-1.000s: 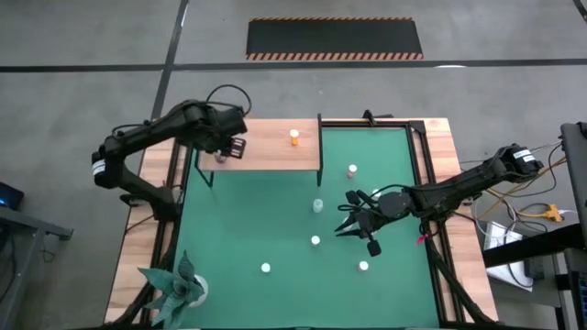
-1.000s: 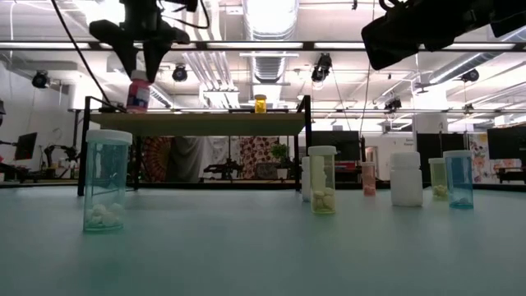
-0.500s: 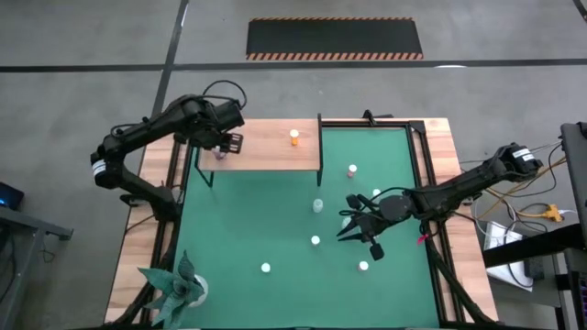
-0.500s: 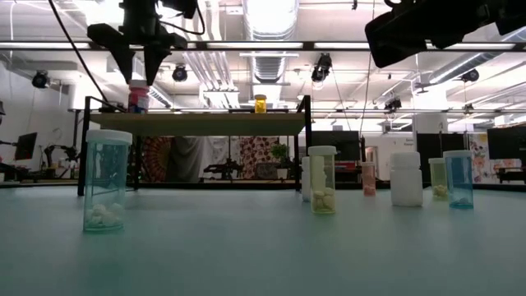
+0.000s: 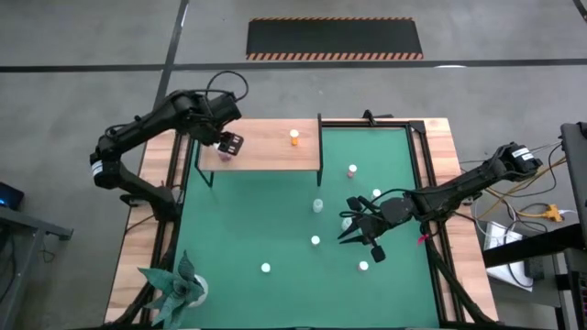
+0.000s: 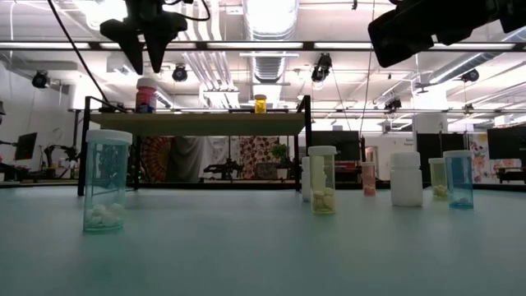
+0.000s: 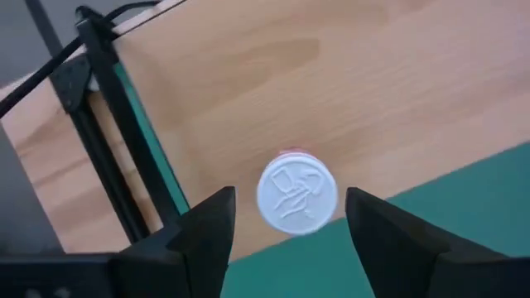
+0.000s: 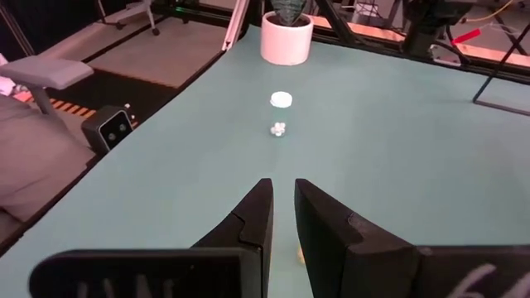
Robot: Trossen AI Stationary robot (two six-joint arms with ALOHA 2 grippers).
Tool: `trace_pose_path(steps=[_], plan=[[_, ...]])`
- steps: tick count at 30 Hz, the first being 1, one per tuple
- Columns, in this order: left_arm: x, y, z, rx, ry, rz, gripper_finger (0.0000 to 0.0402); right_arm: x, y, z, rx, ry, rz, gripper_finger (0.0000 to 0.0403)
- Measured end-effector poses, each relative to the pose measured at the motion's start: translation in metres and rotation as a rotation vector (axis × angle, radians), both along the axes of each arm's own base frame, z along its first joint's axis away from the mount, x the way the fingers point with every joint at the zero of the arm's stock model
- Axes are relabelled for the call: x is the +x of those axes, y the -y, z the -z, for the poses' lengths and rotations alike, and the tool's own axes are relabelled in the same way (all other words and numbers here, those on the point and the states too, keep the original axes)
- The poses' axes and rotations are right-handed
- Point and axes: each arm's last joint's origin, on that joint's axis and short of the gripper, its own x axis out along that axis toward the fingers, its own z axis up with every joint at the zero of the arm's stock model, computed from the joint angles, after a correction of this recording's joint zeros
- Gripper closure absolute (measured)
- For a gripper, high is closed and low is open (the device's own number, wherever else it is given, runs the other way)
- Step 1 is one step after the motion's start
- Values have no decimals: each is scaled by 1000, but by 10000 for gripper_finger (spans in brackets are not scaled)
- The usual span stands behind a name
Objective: Pick and place medicine bottles onto shelf by color
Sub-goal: Put the big pink pill bottle on the shelf
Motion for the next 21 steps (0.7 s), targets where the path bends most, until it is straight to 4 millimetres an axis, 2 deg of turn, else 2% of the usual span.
trace_pose_path(steps=[5,15,21], plan=[[4,6,0,13,-23,97,234,0,0,0,14,-5,7,360],[4,5,11,81,-110,100,389,0,0,-1,25,-3,13,360],[4,6,19,63,-146,104,394,0,0,-1,33,-7,17,360]])
